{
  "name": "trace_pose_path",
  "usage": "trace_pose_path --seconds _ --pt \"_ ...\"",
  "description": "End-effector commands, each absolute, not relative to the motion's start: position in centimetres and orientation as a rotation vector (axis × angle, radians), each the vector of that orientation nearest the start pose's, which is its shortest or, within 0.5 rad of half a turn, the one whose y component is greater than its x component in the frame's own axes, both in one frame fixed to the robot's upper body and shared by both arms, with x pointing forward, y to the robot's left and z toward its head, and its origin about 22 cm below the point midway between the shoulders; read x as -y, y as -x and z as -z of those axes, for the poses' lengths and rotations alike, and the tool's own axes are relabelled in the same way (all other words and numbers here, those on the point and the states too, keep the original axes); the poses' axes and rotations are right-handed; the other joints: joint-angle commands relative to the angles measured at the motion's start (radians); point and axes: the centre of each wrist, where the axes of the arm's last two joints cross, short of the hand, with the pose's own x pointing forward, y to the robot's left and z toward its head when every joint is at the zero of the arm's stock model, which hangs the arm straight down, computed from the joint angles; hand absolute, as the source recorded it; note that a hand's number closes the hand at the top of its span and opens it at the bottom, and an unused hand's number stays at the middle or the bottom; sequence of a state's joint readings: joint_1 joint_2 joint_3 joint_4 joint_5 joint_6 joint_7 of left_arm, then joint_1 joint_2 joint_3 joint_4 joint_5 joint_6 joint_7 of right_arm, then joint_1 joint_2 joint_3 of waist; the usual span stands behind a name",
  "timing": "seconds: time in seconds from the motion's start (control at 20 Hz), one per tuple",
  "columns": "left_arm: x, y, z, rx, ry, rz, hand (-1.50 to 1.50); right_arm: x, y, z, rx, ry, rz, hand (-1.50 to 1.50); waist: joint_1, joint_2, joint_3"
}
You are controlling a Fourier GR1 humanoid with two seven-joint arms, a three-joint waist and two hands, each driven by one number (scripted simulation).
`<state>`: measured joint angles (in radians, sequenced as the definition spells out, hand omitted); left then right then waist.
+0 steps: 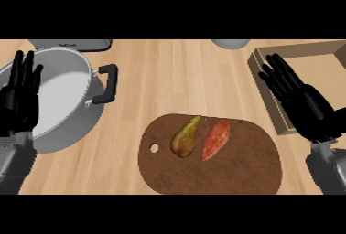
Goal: Pick the sweet potato from the cutting board and place it in the cardboard box
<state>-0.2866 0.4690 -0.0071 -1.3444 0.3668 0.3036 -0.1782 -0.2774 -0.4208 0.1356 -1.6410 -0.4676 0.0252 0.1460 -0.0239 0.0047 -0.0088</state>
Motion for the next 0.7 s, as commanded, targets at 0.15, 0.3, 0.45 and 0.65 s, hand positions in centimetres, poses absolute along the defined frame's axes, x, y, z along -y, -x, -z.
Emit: trace_pose_path --seconds 0.15,0.3,0.45,0.65 --pt "-31.6 -30.6 -6.4 1.787 -0.306 0.213 0.0 29.5 -27.9 -16.3 1.859 0.279 -0.032 -1.5 -0.071 -0.026 0.005" --pt "-31.4 -29.5 -5.5 1.732 -0.254 0.344 0.0 33.6 -26.8 -16.1 1.644 0.695 -0.241 -1.5 -0.121 -0.031 -0.009" --pt "-30.0 -29.0 -5.7 1.706 -0.188 0.425 0.0 32.5 -23.8 -15.5 1.651 0.776 -0.1 -1.5 -0.074 -0.029 0.005" --pt "-28.7 -28.6 -5.5 1.73 -0.164 0.472 0.0 29.5 -19.9 -15.5 1.683 0.876 -0.315 -1.5 -0.033 -0.02 0.005"
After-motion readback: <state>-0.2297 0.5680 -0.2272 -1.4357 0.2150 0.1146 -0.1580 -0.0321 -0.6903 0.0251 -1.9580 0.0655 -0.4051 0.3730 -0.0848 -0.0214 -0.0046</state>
